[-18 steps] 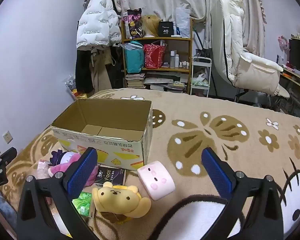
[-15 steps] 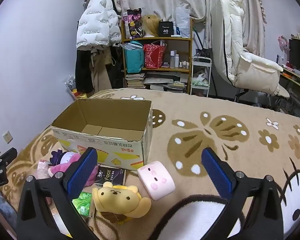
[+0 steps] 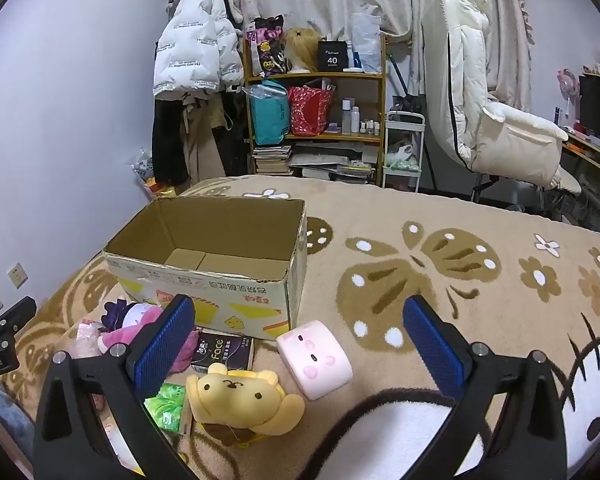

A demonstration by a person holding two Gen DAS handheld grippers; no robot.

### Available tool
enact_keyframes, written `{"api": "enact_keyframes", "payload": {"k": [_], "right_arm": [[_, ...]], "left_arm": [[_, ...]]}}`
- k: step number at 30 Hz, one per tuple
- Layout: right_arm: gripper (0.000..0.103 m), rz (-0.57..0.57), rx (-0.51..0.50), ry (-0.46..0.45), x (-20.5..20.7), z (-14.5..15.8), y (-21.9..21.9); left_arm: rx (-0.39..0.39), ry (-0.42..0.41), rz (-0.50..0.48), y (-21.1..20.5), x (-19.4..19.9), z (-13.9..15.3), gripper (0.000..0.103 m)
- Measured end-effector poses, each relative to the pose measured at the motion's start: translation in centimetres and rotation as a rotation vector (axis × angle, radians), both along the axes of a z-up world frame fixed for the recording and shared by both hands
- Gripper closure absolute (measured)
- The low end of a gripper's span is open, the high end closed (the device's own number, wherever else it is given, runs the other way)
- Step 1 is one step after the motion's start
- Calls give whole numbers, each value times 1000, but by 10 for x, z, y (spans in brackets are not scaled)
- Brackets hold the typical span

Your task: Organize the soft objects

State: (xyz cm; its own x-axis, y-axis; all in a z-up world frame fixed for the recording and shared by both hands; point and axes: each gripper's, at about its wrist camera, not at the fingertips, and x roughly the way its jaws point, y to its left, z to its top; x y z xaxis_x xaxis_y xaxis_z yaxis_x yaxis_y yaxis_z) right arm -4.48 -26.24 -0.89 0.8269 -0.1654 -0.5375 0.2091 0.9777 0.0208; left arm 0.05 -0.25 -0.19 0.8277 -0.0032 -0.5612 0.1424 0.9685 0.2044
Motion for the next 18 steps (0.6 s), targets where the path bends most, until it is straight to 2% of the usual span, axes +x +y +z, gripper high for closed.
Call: {"api": "enact_keyframes", "payload": {"k": [18], "right_arm": [[0, 2, 4, 0, 1, -4, 4]], "left_arm": [[6, 4, 2, 0, 2, -6, 1]]}}
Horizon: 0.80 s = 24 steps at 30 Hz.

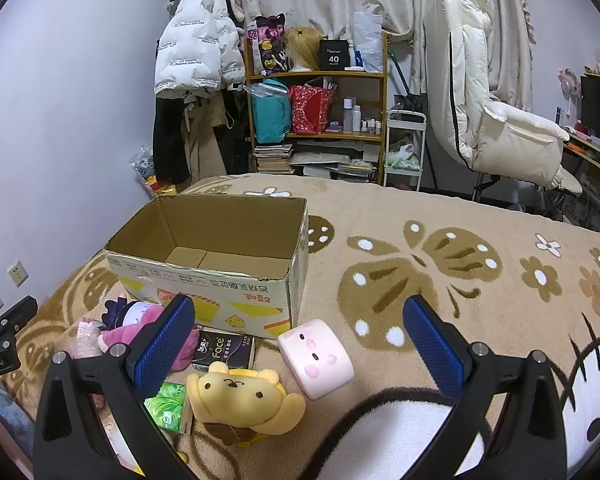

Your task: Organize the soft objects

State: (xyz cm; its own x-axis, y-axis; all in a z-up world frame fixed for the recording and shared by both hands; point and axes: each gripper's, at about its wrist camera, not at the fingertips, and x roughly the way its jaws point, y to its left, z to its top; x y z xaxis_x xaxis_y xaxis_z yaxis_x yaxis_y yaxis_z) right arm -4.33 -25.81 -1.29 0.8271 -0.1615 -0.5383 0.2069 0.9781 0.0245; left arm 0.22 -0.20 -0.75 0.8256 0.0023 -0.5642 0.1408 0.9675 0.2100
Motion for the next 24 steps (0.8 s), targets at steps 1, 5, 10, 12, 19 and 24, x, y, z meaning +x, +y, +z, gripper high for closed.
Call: {"api": "enact_keyframes", "payload": {"k": [1, 5, 10, 12, 19, 24], "right_arm": [[0, 0, 0, 1, 0, 0, 0], [0, -1, 1, 2, 0, 1, -1], [0, -1, 1, 3, 0, 0, 0], [0, 0, 1, 4, 0, 0, 1], [0, 0, 0, 3, 1, 0, -2], [0, -3, -3, -1, 0, -1, 2]], "left_arm": [[0, 0, 0, 0, 0, 0, 1], [1, 0, -1, 0, 0, 0, 1], [2, 0, 1, 0, 0, 0, 1], [2, 1, -1, 0, 0, 0, 1], [4, 1, -1, -1, 0, 0, 1], [5, 1, -1, -1, 0, 0, 1]]}}
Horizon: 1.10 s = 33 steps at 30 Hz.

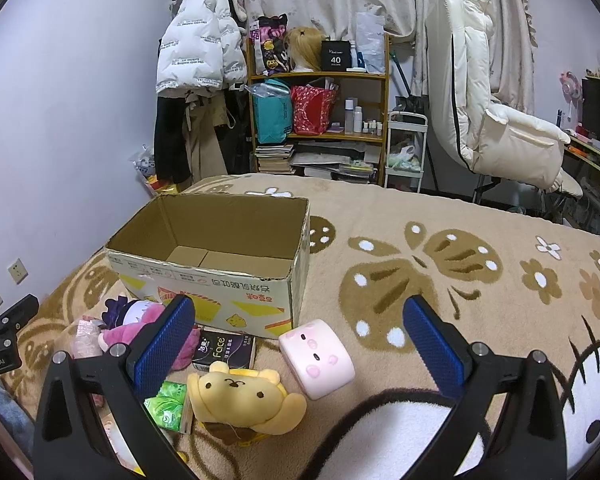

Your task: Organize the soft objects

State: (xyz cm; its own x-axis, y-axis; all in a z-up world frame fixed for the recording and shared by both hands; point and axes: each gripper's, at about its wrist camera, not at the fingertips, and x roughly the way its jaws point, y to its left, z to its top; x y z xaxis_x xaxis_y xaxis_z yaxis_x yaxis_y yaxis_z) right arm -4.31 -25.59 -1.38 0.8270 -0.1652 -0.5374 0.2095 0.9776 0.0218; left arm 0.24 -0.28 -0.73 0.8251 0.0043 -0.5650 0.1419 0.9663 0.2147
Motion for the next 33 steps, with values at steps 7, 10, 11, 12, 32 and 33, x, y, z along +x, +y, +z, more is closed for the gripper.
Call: {"api": "enact_keyframes", "payload": {"k": [7, 10, 11, 12, 32, 33], "right_arm": [[0, 4, -2, 4, 1, 1, -1], [0, 1, -3, 3, 1, 1, -1], [0, 1, -3, 3, 1, 1, -1], [0, 1, -2, 3, 1, 1, -1], [0, 5, -1, 6, 0, -3, 2], [0, 5, -1, 6, -1, -3, 3]], "left_arm": [[-1, 2, 2, 3, 1, -2, 1], [1, 2, 2, 3, 1, -1, 1], [1, 3, 2, 3, 1, -1, 1], [1, 3, 2, 3, 1, -1, 1], [7, 6, 2, 5, 2, -6, 1], [7, 6, 1, 5, 2, -6, 1]]}}
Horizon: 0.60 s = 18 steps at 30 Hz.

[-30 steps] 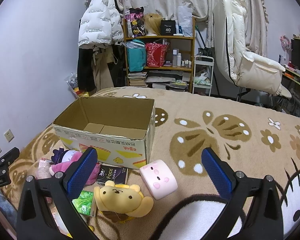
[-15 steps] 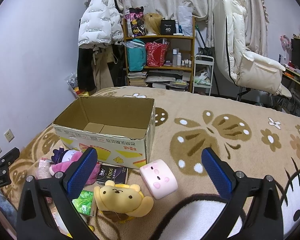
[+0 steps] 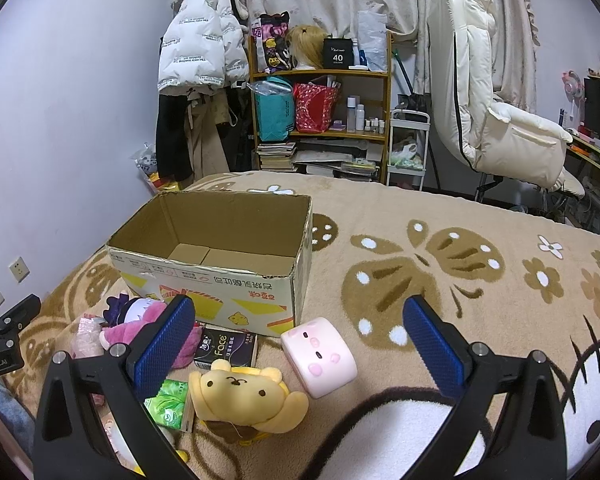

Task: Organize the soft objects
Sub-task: 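Lower the left tool onto the pink tissue pack while the right tool grasps the pink marshmallow plush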

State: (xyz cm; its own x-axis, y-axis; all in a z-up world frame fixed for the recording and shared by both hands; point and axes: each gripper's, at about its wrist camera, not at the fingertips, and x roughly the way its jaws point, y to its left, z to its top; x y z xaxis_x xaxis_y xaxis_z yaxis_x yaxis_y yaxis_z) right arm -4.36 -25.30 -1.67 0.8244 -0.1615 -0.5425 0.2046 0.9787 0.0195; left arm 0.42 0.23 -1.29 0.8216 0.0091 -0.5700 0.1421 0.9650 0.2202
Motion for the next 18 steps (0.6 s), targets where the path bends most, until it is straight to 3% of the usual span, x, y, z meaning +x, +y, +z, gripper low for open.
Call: {"api": "enact_keyframes", "payload": {"k": [11, 18], "right_arm": [[0, 3, -1, 8, 2, -3, 1], [0, 3, -4, 44, 4, -11, 3]], "left_arm": [[19, 20, 3, -1, 1, -4, 1], [53, 130, 37, -1, 20, -19, 1]]}}
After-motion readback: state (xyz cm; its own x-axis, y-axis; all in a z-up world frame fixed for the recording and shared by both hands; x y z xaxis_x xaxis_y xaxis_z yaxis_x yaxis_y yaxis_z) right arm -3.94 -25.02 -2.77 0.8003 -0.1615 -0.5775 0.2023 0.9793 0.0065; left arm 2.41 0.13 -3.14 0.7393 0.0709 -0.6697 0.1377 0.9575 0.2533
